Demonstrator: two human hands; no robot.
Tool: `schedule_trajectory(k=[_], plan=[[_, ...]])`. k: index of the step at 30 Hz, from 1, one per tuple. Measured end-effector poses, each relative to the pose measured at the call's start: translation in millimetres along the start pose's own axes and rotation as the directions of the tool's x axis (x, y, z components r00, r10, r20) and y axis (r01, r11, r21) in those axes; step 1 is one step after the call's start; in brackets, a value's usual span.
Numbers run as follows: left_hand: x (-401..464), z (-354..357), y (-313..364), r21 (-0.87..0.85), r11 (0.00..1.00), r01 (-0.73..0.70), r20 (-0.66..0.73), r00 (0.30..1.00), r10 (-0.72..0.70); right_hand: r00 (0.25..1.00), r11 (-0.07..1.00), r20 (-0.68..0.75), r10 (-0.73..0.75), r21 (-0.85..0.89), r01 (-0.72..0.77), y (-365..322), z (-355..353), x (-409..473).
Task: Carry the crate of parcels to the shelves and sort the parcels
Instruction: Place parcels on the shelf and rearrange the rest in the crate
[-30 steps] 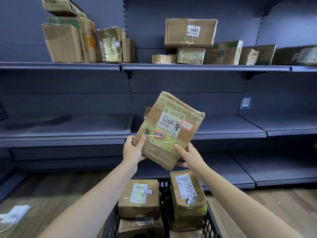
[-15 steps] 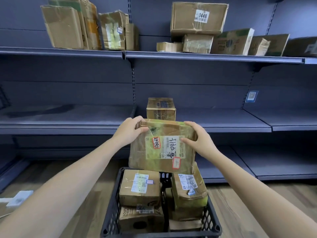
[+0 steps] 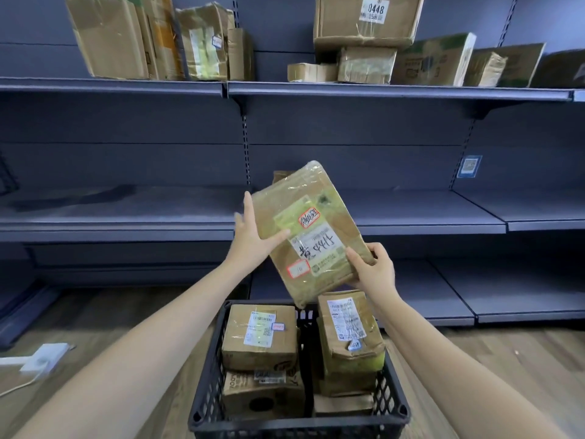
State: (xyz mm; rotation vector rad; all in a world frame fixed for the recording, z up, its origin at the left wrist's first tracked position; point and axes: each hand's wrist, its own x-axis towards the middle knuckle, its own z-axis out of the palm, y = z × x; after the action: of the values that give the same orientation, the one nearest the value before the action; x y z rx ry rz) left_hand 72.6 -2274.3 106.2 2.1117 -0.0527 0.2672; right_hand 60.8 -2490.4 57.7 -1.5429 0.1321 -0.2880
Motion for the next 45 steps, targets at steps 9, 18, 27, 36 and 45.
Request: schedule_trajectory(k=[9, 18, 27, 36, 45], plan=[[-4.3, 18.4, -11.4, -0.268, 0.958, 0.100, 0.028, 0.995, -0.096, 0.952, 0.962, 0.187, 0.244, -0.171, -0.213, 7.6, 4.4, -4.1], [-14.8, 27.0, -81.2, -0.173, 0.922, 0.347, 0.331, 0.902, -0.277, 0.936, 0.864, 0.185, 0.298, -0.470, -0.182, 44.5, 11.5, -19.6], [-18.1, 51.7, -141.5, -0.179, 0.899, 0.399, 0.302, 0.892, -0.335, 0.856, 0.790, 0.187, 0.481, -0.515, -0.331, 90.5, 23.0, -11.0], [-16.3, 85.2, -180.6, -0.139, 0.878, 0.458, 0.369, 0.847, -0.383, 0.831, 0.669, 0.165, 0.531, -0.684, -0.292, 132.5, 27.8, -1.0], [-14.0, 120.8, -201.6, -0.003, 0.891, 0.454, 0.373, 0.827, -0.420, 0.910, 0.489, 0.215, 0.354, -0.872, 0.016, 165.9, 18.1, 0.4]])
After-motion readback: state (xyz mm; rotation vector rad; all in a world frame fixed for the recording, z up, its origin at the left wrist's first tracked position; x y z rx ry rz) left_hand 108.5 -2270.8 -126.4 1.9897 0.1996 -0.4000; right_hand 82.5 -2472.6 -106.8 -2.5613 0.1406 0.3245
